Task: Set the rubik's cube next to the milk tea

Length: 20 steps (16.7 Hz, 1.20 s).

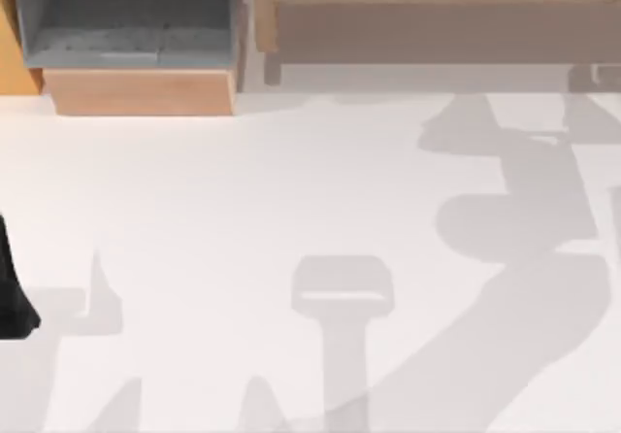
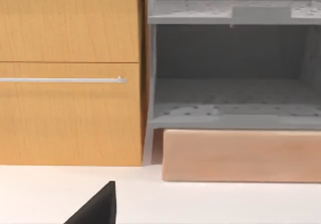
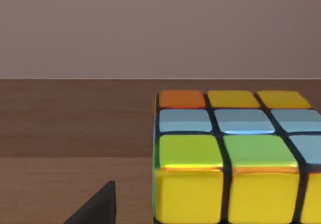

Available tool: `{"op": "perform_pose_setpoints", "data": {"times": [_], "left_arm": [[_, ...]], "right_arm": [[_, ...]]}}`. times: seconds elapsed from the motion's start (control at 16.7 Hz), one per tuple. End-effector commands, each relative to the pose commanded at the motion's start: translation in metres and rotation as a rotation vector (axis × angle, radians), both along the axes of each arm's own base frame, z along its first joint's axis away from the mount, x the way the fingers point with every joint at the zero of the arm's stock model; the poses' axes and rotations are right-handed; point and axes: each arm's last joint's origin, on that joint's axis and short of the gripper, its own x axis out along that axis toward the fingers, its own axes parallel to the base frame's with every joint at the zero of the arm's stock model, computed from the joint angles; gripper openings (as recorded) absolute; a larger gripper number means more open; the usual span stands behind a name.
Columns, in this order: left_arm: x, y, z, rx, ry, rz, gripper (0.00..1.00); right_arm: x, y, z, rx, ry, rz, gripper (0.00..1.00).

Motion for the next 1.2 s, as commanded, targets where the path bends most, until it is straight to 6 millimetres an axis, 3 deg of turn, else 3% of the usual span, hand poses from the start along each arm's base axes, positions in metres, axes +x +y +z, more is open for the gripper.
{"op": "perform_pose_setpoints", "data": {"times": [0.18,0.42,1.2], "left_arm": [[0.0,0.0,0.0,0.0,0.0,0.0,1.0],[0.0,0.0,0.0,0.0,0.0,0.0,1.0],[0.0,0.0,0.0,0.0,0.0,0.0,1.0]], "right_arm": [[0.0145,0.0043,-0.0071,0.001,0.004,-0.001,1.0],[0.0158,0.0047,-0.009,0.001,0.007,-0.002,1.0],[0.0158,0.0047,-0.009,0.001,0.007,-0.002,0.02]]}}
